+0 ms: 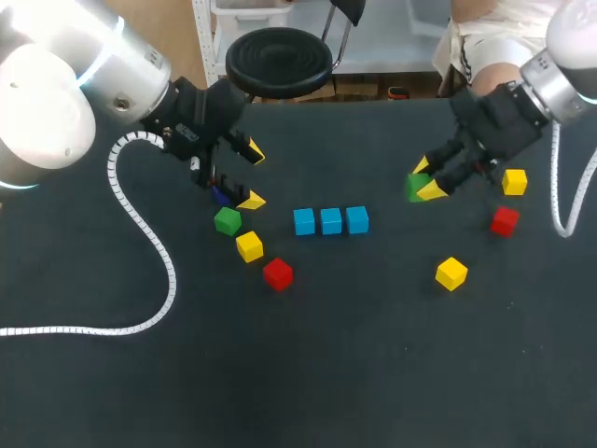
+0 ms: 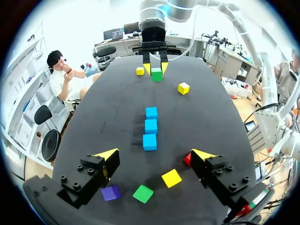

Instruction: Place the blue cubes, place green cubes on the blue cubes, place the yellow cubes on the green cubes, then place the red cubes on the yellow cubes, and place purple cube on the red cubes.

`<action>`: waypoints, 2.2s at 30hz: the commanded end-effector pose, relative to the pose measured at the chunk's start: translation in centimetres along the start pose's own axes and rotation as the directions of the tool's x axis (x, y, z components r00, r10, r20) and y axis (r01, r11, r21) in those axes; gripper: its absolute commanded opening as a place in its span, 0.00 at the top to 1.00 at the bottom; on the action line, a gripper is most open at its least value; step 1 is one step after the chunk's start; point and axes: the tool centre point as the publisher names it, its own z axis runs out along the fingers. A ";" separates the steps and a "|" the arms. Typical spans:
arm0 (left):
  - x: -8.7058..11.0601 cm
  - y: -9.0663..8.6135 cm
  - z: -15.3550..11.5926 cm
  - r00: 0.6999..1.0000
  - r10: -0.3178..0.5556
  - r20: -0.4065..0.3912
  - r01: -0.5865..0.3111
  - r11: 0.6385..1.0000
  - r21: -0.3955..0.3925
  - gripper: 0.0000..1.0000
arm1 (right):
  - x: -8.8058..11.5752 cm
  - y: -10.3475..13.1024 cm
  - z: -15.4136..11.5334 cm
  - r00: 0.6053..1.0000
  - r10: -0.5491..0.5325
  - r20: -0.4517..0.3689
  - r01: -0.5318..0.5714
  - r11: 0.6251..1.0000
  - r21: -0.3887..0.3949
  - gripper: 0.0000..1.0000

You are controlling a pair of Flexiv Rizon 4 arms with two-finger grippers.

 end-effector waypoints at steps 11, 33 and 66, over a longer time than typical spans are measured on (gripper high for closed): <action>0.0 0.2 0.0 1.000 0.000 -0.002 0.000 1.000 0.003 0.00 | -1.0 -0.6 0.9 0.999 -0.034 -0.007 0.034 0.999 -0.019 1.00; 0.0 0.2 0.0 1.000 0.000 -0.002 0.000 1.000 0.003 0.00 | -4.5 -2.4 8.3 0.999 -0.025 0.020 0.026 0.997 -0.074 1.00; 0.0 0.2 0.0 1.000 0.000 -0.002 0.000 1.000 0.003 0.00 | -4.0 -2.2 10.6 0.998 -0.010 -0.054 0.005 0.996 -0.089 1.00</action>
